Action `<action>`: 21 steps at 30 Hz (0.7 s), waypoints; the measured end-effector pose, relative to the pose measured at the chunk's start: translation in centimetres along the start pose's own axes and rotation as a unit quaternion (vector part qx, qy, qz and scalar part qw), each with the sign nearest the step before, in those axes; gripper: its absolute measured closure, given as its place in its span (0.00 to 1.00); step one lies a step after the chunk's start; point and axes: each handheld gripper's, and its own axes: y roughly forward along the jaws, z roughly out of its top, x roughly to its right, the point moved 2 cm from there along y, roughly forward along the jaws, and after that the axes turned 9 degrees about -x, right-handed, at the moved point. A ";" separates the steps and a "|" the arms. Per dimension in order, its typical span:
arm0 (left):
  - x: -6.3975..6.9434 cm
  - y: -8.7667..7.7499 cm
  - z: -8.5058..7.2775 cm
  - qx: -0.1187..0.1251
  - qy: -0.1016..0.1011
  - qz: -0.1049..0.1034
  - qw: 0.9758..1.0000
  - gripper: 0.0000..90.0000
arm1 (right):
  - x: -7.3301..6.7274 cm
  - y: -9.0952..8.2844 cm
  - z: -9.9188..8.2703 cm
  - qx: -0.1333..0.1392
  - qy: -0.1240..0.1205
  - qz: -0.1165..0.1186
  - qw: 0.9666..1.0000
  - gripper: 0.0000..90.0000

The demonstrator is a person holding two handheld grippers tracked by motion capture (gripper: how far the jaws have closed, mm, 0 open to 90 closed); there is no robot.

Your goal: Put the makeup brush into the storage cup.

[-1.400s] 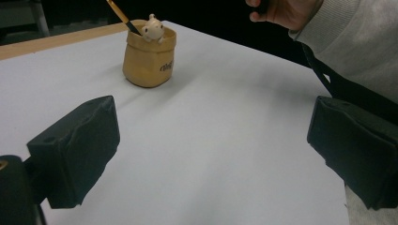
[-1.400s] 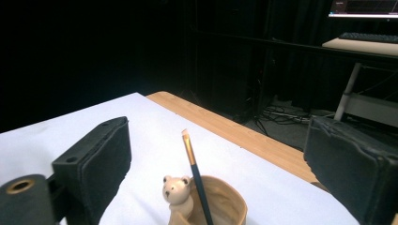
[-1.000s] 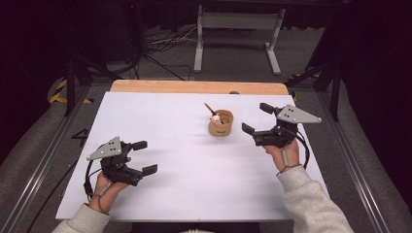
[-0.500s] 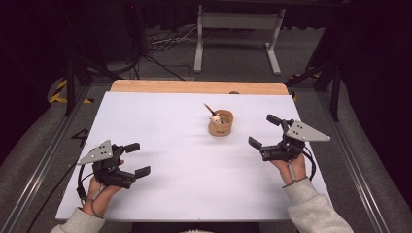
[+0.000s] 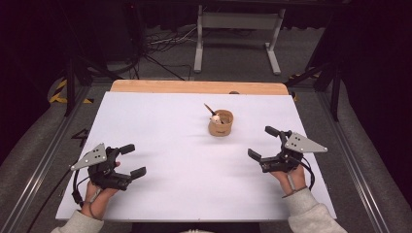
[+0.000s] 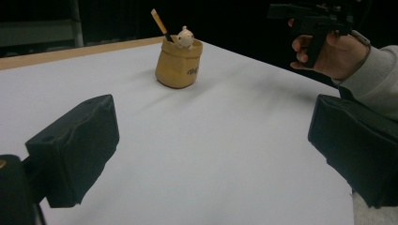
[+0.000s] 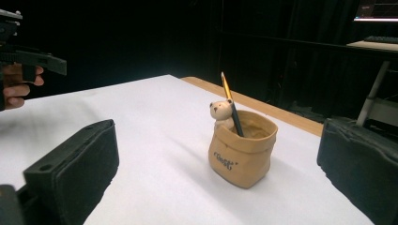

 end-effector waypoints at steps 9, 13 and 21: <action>0.0 0.0 -0.6 0.012 0.001 0.021 1.000 0.03 | -0.3 -0.4 -1.4 -0.004 0.009 0.002 1.000 0.00; 0.1 0.0 -0.7 0.013 0.003 0.024 1.000 0.03 | -0.3 -0.4 -2.1 -0.008 0.016 0.000 1.000 0.00; 0.0 0.3 -1.1 0.021 -0.001 0.029 0.999 0.02 | -0.5 -0.4 -3.2 0.010 0.022 -0.002 1.000 0.00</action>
